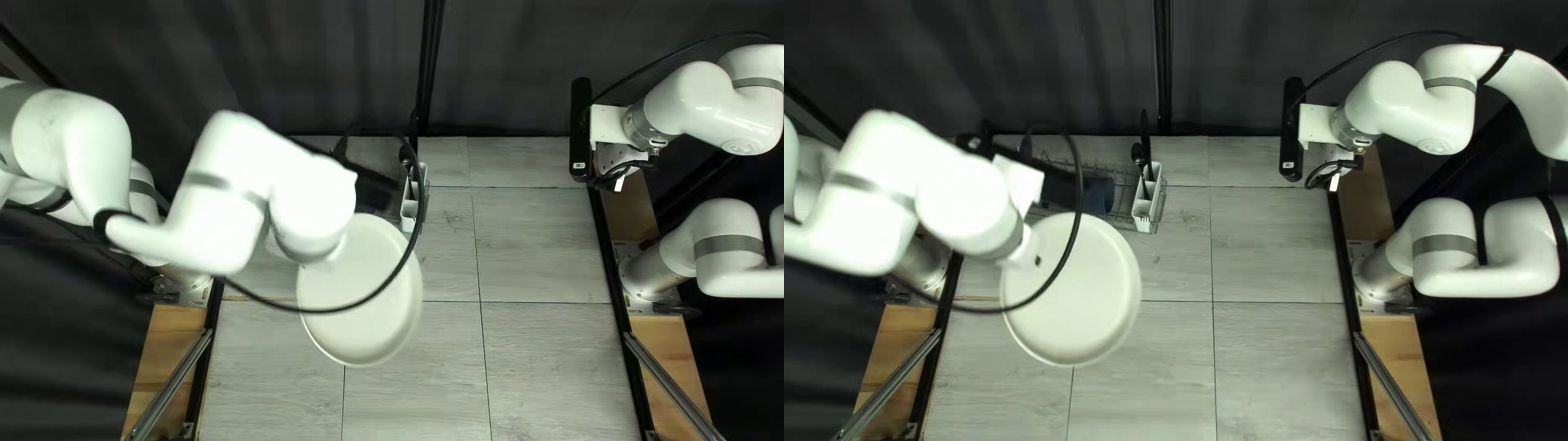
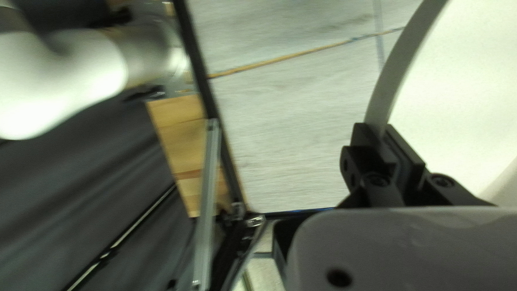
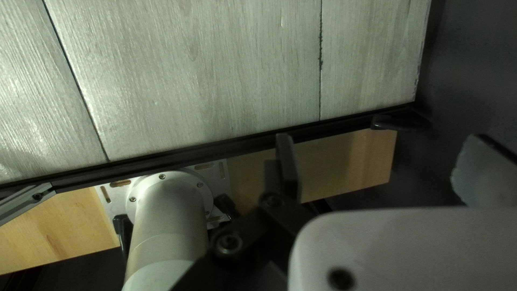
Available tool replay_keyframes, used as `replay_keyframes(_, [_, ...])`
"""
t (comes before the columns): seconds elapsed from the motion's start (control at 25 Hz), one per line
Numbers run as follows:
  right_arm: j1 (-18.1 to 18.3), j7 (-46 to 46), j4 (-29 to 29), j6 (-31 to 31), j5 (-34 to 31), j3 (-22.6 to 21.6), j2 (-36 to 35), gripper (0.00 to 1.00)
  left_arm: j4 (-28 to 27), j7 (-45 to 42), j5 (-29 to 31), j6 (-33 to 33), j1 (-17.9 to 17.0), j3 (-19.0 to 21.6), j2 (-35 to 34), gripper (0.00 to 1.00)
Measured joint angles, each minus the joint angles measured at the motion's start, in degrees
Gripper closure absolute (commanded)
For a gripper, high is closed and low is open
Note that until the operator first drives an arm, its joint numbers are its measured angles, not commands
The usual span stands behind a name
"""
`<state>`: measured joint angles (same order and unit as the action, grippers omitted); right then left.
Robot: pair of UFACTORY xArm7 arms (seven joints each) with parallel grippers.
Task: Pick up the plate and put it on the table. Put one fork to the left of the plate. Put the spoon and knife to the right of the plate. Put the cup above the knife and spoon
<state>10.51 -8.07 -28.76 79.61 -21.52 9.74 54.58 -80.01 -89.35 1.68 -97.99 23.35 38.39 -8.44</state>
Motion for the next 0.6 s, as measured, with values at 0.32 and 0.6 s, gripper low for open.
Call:
replay_keyframes(0.32, [0.0, 0.0, 0.0, 0.0, 0.0, 0.0, 0.0, 0.0, 10.32, -0.4, 2.0, 18.66, -1.19, 1.1, -1.08, 1.0])
replay_keyframes(0.6, [0.0, 0.0, 0.0, 0.0, 0.0, 0.0, 0.0, 0.0, 21.36, -1.38, 3.63, 32.74, -2.63, 2.05, -4.97, 1.0])
